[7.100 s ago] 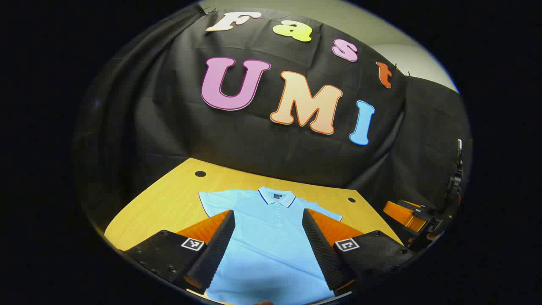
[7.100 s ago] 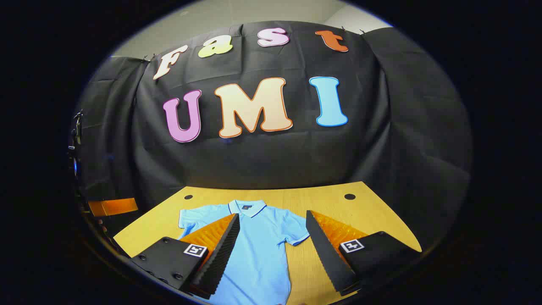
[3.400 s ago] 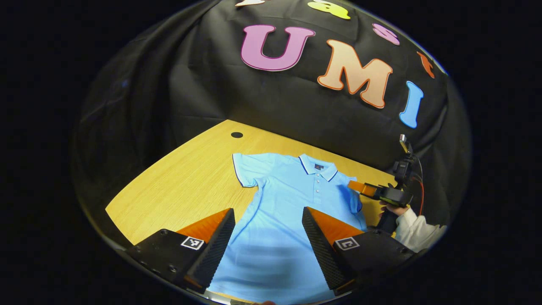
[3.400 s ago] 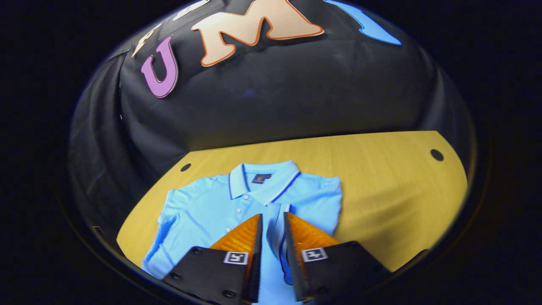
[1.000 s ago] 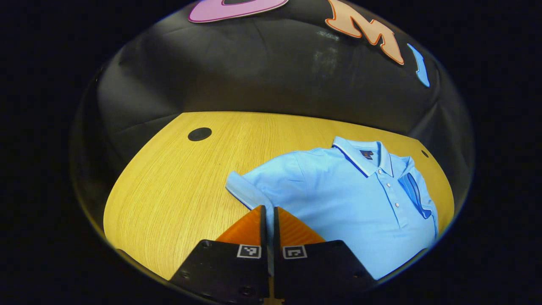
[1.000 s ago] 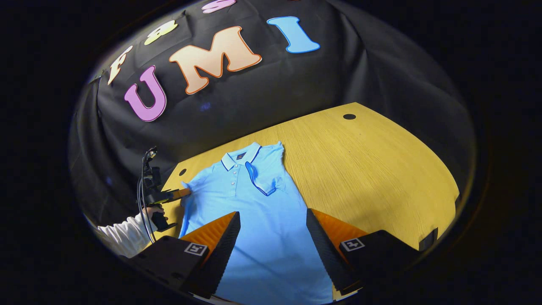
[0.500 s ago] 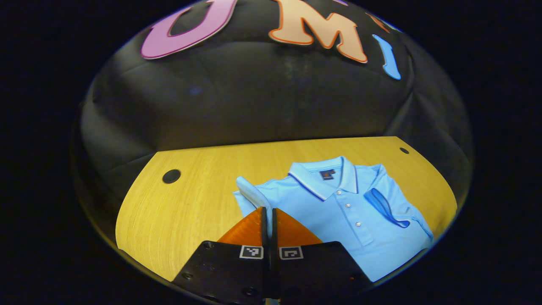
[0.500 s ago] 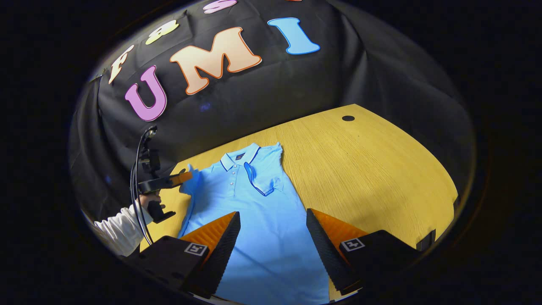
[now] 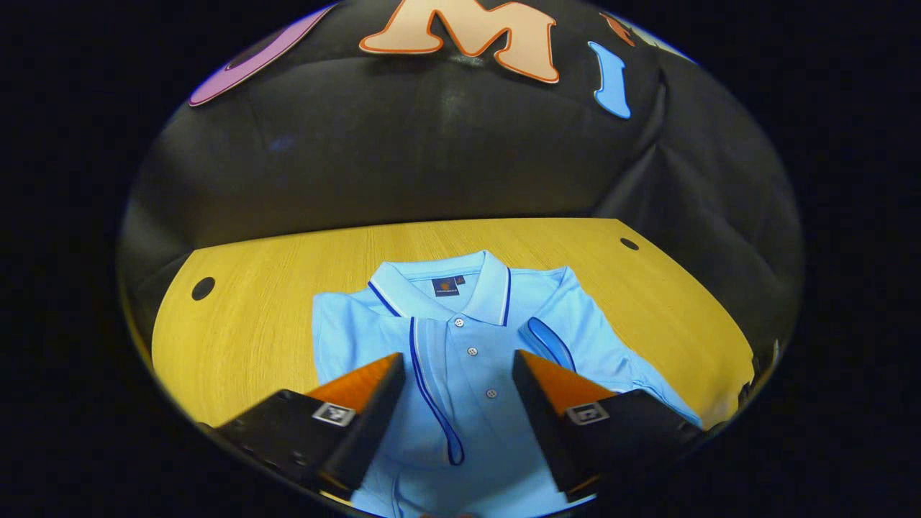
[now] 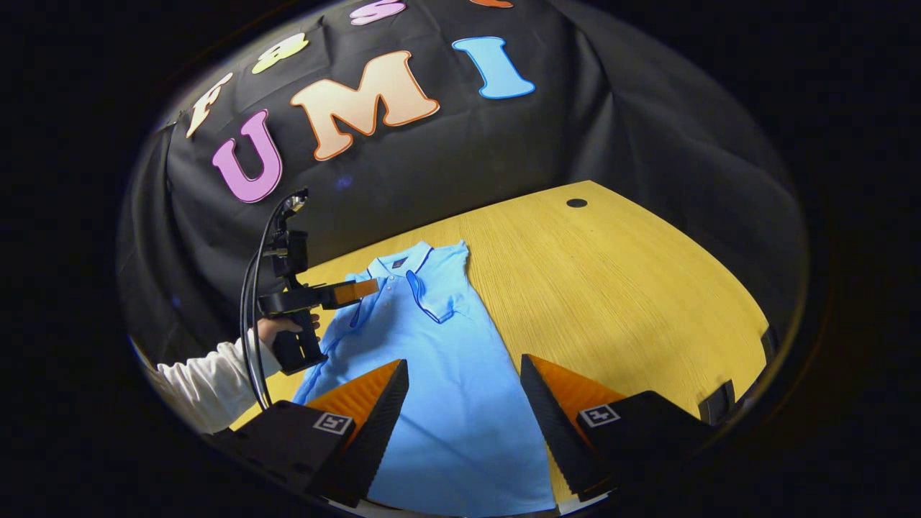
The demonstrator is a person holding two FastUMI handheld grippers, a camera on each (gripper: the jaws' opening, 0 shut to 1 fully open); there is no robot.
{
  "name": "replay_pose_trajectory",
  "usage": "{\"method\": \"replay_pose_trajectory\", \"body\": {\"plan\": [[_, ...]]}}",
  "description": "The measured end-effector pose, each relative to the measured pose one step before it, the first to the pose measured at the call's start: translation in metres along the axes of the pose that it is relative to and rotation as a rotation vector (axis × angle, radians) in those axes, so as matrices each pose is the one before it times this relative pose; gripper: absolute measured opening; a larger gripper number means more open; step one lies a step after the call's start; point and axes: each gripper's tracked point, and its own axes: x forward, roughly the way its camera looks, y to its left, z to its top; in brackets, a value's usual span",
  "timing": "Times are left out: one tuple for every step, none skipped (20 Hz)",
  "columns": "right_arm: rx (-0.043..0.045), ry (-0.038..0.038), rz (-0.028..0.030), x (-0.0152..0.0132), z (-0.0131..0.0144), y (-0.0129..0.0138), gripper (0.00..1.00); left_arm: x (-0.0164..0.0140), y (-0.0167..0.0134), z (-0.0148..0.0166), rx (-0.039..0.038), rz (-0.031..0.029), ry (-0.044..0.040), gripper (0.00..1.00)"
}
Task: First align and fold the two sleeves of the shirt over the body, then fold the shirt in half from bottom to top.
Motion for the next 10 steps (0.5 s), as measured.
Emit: {"method": "replay_pose_trajectory", "body": {"plan": [[0.00149,-0.00146,-0.00237,-0.00239,-0.00434,-0.00062,0.98,-0.00764,0.00010,-0.00192,0.00003,0.00158,-0.00568,0.97],[0.00007,0.00225,0.00015,-0.00350,-0.00508,-0.00060,0.98,-0.01300,0.00188,-0.00003,-0.00464,0.00873,-0.01028,0.96],[-0.00417,0.00641,0.00031,-0.00200,-0.00524,-0.00123,0.98,-0.01244,0.00137,-0.00021,-0.01005,0.00834,-0.00982,0.96],[-0.00387,0.00381,0.00148,-0.00136,-0.00703,-0.00082,0.98,-0.01406,0.00182,-0.00223,-0.01390,0.00614,-0.00831,0.96],[-0.00531,0.00115,0.00561,-0.00333,-0.00437,0.00039,0.98,-0.01641,0.00160,-0.00163,-0.01444,0.01034,-0.01043,0.96],[-0.01082,-0.00015,0.00401,-0.00220,-0.00343,-0.00092,0.98,-0.01740,0.00308,-0.00305,-0.01058,0.01725,-0.01189,0.96],[-0.01345,0.00239,0.00435,-0.00270,-0.00505,-0.00053,0.98,-0.01865,0.00350,-0.00472,-0.00789,0.02062,-0.00666,0.96],[-0.01657,0.00175,0.00445,-0.00441,-0.00668,-0.00062,0.98,-0.01908,0.00255,-0.00755,-0.00712,0.02027,-0.00354,0.96],[-0.01789,0.00028,0.00781,-0.00448,-0.00499,-0.00164,0.98,-0.02199,0.00206,-0.00938,-0.00641,0.02241,-0.00093,0.96],[-0.01945,0.00306,0.00958,-0.00403,-0.00675,-0.00080,0.98,-0.01807,0.00231,-0.01112,-0.00301,0.01947,-0.00013,0.96]]}}
